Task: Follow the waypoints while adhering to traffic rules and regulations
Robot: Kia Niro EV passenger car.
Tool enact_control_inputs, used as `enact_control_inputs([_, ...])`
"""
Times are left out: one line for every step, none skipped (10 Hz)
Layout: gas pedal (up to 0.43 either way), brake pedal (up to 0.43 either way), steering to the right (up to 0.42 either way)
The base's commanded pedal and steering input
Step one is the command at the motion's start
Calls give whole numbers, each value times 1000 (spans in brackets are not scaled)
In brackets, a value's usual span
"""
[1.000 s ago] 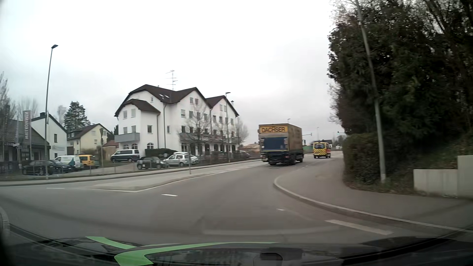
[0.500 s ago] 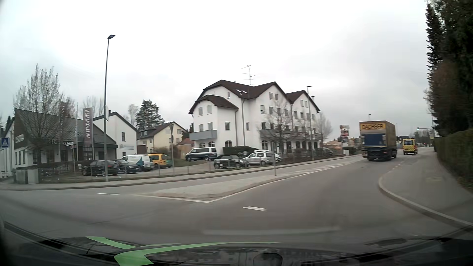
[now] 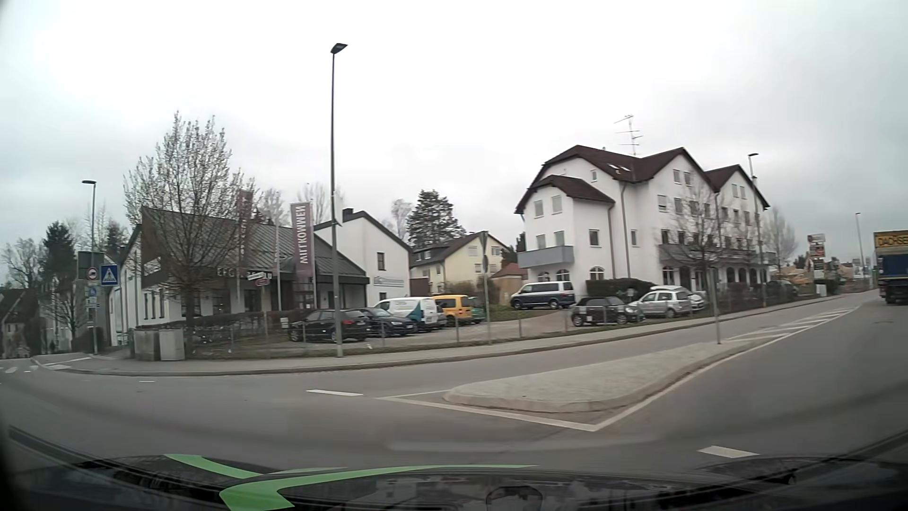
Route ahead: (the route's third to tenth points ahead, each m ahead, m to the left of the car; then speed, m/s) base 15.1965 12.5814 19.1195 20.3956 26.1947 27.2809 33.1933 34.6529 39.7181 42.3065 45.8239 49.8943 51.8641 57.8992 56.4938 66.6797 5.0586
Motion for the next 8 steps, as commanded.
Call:
enact_control_inputs([87, 0, -450])
enact_control_inputs([87, 0, -450])
enact_control_inputs([87, 0, -453])
enact_control_inputs([87, 0, -454])
enact_control_inputs([87, 0, -455])
enact_control_inputs([87, 0, -455])
enact_control_inputs([87, 0, -455])
enact_control_inputs([87, 0, -455])
